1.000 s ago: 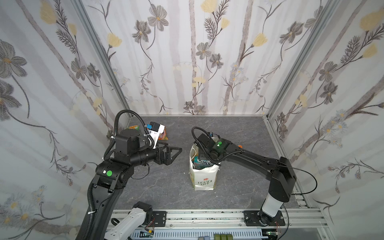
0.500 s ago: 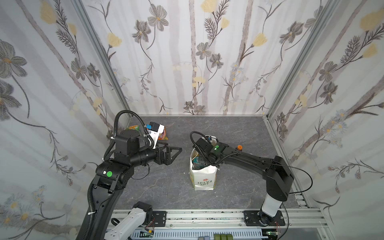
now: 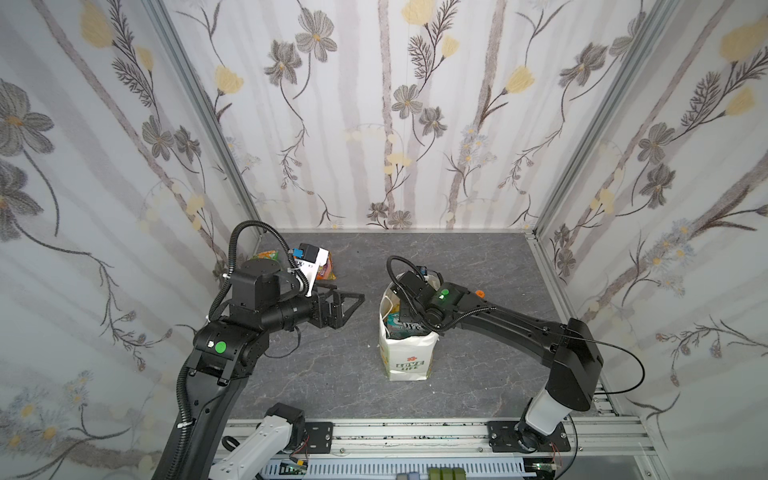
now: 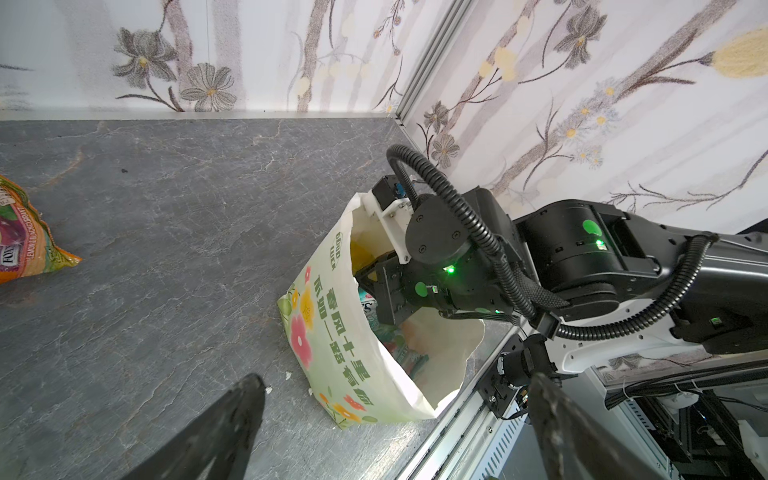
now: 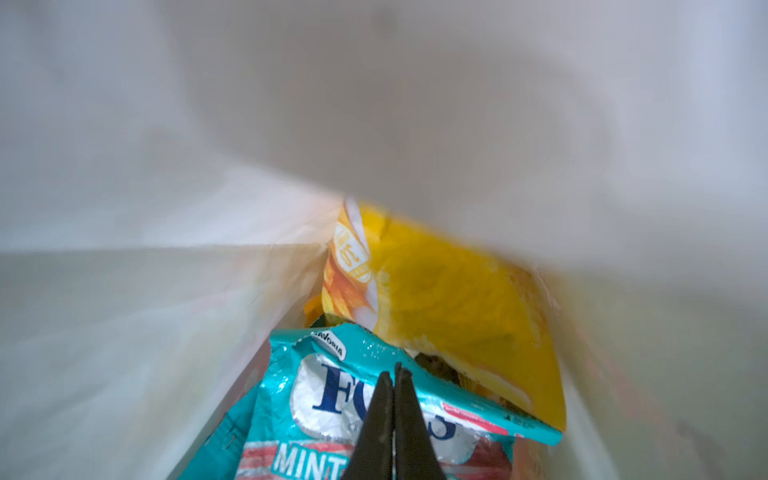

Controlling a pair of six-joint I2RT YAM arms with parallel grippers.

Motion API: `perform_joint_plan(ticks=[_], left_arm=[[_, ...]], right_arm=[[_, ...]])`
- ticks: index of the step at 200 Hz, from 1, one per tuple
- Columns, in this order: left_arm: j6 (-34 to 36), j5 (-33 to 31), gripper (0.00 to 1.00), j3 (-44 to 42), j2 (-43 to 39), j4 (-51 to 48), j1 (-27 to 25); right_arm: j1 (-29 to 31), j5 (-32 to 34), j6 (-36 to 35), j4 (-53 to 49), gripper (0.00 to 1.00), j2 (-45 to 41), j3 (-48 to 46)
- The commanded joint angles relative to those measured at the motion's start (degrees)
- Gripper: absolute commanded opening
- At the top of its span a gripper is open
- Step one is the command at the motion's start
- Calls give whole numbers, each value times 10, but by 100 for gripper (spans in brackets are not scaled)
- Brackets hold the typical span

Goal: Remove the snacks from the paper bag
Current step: 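Reach the right gripper down into the bag toward the teal Fox's packet, then grasp the yellow chips packet inside the bag with the right gripper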

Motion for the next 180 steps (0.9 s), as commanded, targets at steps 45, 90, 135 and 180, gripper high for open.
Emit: perform_joint_plan(ticks=[45, 90, 135, 180], left_arm=[[-2, -5, 100, -2, 3, 22, 0], [-3, -5, 100, -4, 4, 23, 0], [1, -12, 100, -1, 3, 17, 0], [3, -14, 100, 4, 8, 18, 0]], right_arm=[[0, 16, 2, 22, 0, -37, 6], [-3, 29, 12, 9, 53, -13, 11], [-5, 45, 11, 8, 76, 32, 31], [-12, 59, -11, 32, 76, 85, 45]])
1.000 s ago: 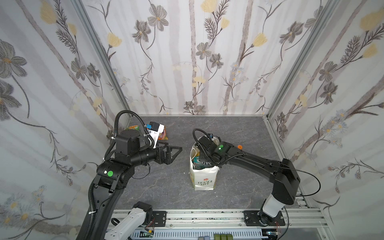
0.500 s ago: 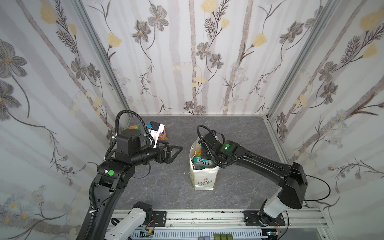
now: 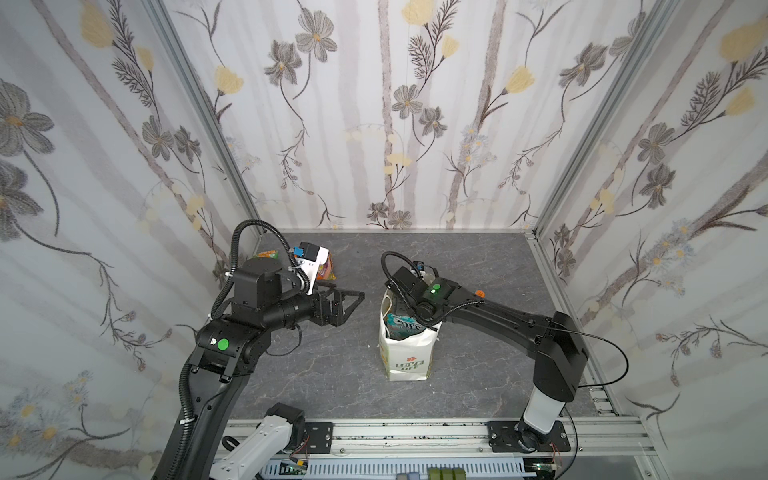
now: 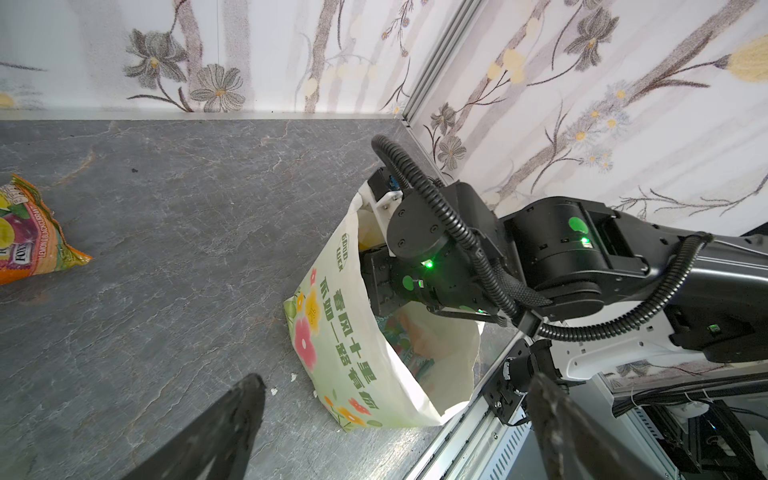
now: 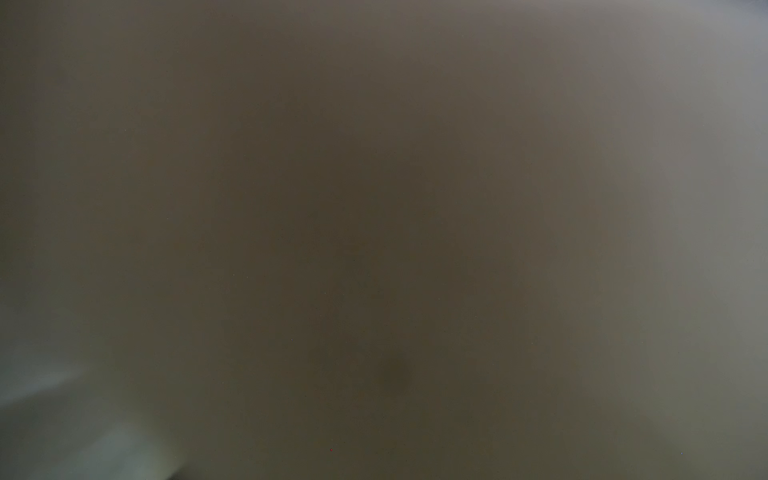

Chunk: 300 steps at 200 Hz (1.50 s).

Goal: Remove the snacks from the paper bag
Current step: 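Grasp the yellow chips packet inside the bag with the right gripper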

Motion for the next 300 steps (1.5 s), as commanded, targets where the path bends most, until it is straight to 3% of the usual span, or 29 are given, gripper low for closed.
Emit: perform_joint_plan(ticks=[1, 40, 90, 137, 215, 300], left_arm=[[5, -3, 100, 7, 2, 12, 0], [5, -4, 100, 9, 2, 10, 0], [2, -8, 100, 6, -3, 11, 0], [-5, -4, 100, 1, -5, 21, -1], [-12, -2, 100, -3, -7, 28, 0], [-17, -3, 100, -3, -1, 31, 0]], right_arm=[[-3, 20, -13, 33, 76, 23, 0], [-8, -3, -25, 75, 68, 53, -11], [-7, -21, -40, 101, 22, 43, -20], [-8, -21, -50, 102, 0, 13, -21], [-6, -28, -49, 100, 0, -39, -22], [-7, -83, -51, 100, 0, -91, -13]])
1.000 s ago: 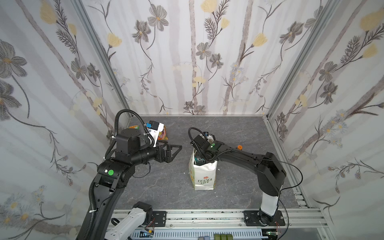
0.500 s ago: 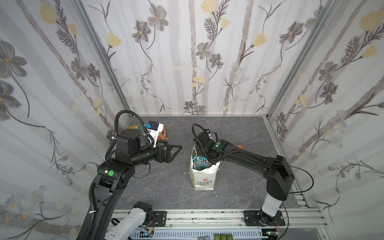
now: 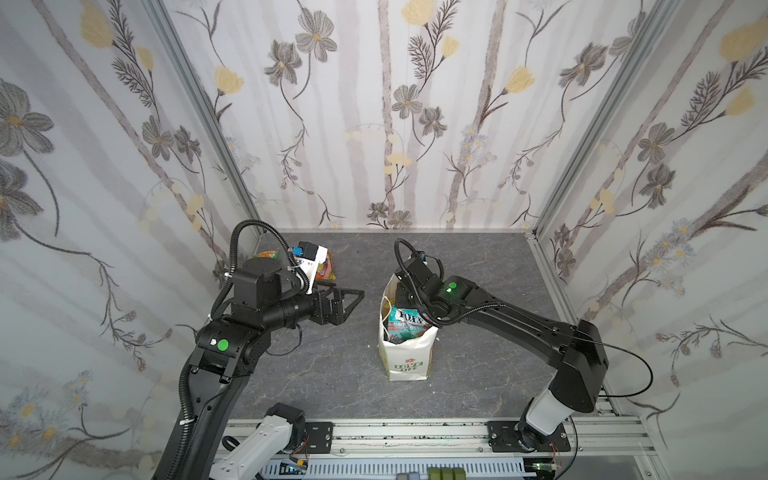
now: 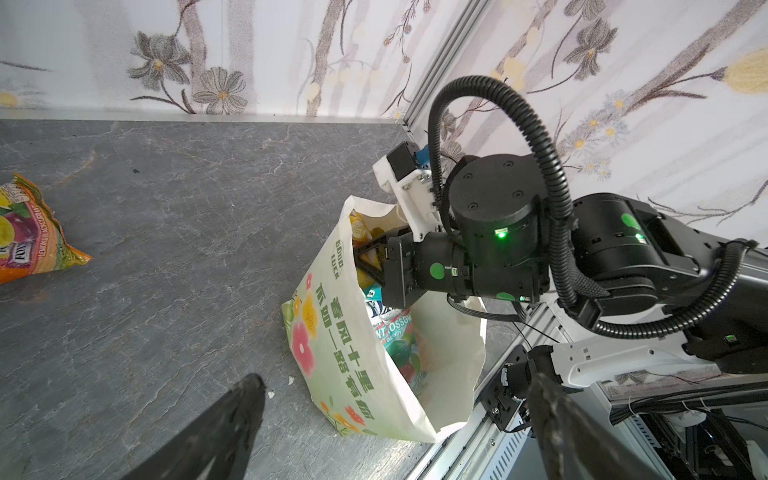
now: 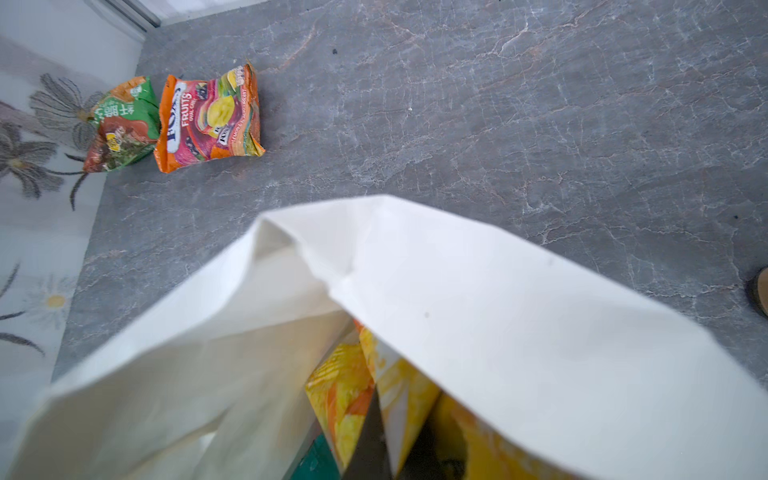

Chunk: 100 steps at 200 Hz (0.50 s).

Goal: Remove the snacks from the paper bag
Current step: 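Grasp the yellow chips packet inside the bag with the right gripper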

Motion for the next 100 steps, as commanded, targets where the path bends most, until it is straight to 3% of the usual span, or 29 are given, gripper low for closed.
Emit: perform_joint_plan(ticks=[1, 100], left_arm=[[-4, 1, 100, -1, 1, 22, 0], [-14, 3, 100, -3, 0, 33, 0]], right_arm=[[0, -21, 2, 24, 0, -14, 7], [1, -23, 1, 16, 0, -64, 38]])
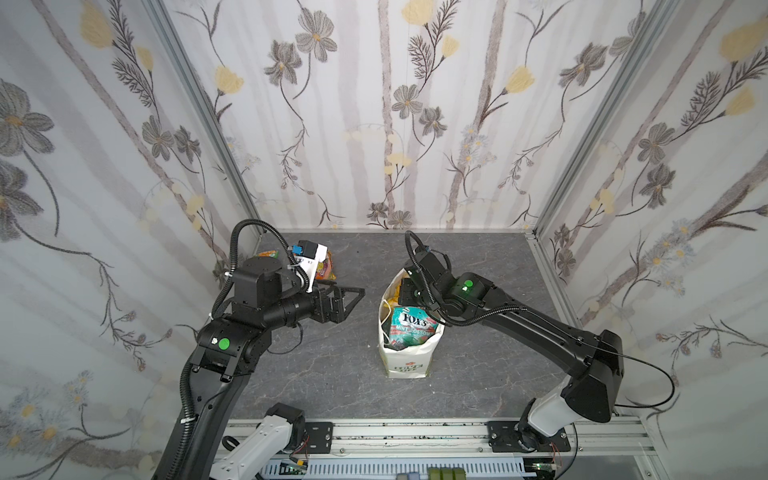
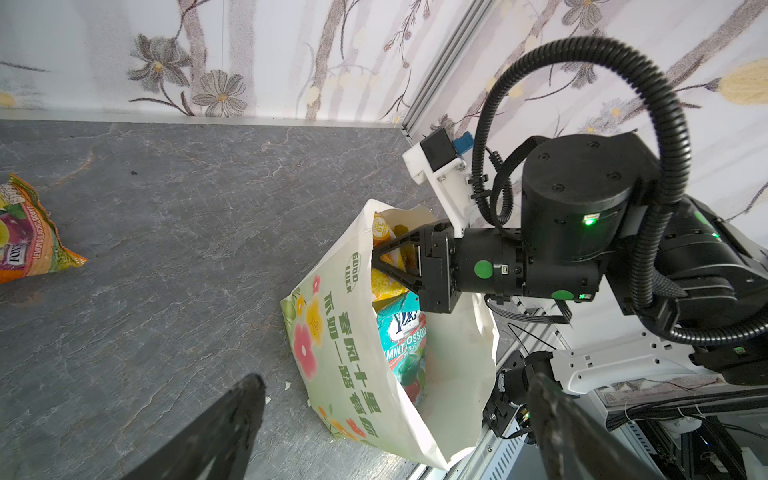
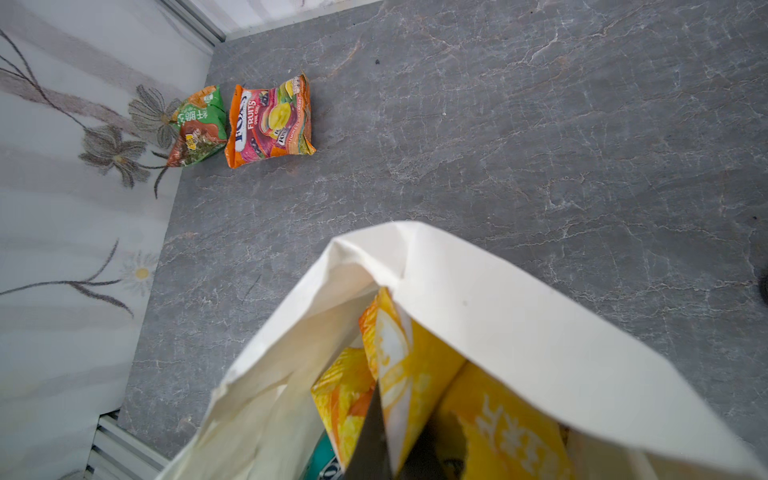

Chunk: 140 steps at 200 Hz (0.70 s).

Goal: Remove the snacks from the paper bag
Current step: 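Grasp the yellow chips packet inside the bag with the right gripper, then lift the yellow packet from the bag with right gripper while left gripper rises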

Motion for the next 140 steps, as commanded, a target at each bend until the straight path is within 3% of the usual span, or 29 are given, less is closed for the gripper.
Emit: perform_joint_plan(ticks=[1, 140], left_arm=[[-3, 3, 100, -2, -1, 22, 0], [-12, 4, 100, 3, 2, 36, 0]], right_arm=[[1, 14, 1, 48, 0, -16, 14], [0, 19, -21, 74, 0, -74, 57]])
